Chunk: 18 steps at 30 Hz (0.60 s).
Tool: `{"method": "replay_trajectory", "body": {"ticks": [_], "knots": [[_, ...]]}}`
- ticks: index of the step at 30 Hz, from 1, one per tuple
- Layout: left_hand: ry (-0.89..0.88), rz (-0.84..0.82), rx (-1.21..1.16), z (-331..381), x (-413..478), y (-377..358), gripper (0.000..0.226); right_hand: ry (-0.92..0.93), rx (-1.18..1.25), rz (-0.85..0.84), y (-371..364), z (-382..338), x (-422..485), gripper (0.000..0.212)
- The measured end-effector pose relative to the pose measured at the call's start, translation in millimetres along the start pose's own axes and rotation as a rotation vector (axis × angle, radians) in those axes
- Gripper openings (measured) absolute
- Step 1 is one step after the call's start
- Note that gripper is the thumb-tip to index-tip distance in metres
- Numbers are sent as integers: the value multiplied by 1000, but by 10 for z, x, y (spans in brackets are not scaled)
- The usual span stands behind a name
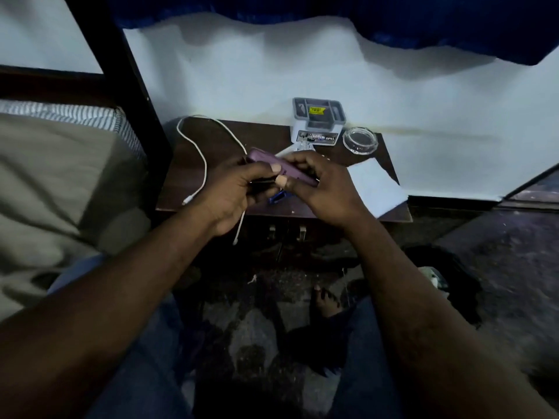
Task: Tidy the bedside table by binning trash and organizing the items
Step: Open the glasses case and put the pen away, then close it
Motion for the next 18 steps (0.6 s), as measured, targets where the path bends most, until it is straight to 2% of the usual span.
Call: {"method": "replay_trajectory", "body": {"ticks": [5,9,15,18], "knots": [[157,-64,-46,-342,-520,43,12,31,-44,-52,-83,-128,-514,31],[244,-146,-60,-430,-556,36,28,40,19,-3,-95,-156,-596,24],[196,-78,6,-430,-242,39,36,20,27,42,-142,53,-401,18],[144,7,93,-387,-57,151,32,59,-2,43,-140,104,-190,16]]}}
Point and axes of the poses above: each hand's wrist, its own x-axis towards the middle knuckle, its own y-axis out of the back of the hand, z = x × y, the point moved 10 cm from there along x, towards the middle knuckle, and after that the axes turned 5 degrees about -x, right-handed, at the moved point
